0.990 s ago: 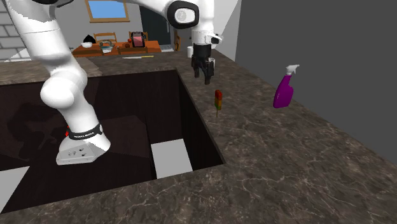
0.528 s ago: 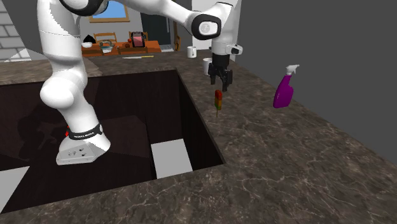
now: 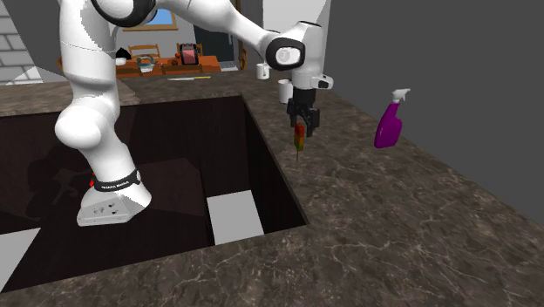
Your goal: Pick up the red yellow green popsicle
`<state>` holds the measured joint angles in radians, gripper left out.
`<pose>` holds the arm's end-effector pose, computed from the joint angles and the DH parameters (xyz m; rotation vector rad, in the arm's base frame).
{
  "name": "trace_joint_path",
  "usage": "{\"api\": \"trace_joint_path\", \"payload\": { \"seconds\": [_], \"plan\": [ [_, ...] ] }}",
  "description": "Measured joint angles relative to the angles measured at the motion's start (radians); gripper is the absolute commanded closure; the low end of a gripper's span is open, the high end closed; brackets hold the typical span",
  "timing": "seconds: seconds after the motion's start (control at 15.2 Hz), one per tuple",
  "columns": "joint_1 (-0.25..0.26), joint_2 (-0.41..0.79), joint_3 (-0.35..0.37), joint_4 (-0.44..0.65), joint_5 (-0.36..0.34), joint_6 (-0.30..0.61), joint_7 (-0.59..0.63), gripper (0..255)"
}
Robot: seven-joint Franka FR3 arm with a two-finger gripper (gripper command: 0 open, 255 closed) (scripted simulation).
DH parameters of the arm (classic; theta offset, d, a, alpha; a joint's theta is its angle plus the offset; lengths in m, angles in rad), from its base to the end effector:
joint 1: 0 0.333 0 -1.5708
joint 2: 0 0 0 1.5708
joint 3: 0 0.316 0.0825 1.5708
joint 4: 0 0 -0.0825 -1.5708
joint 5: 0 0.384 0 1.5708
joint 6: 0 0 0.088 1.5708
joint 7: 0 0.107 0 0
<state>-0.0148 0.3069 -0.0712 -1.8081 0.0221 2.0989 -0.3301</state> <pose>0.6296 -0.0502 0.3731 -3.1190 -0.3697 0.0242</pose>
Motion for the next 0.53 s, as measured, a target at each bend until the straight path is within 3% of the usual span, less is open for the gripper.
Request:
{"api": "trace_joint_path", "payload": {
  "seconds": [0.07,0.53],
  "plan": [
    [0.0,0.005,0.0,0.0,0.0,0.005,0.0,255],
    [-0.001,0.009,0.0,0.0,0.001,0.012,-0.001,255]
  ]
}}
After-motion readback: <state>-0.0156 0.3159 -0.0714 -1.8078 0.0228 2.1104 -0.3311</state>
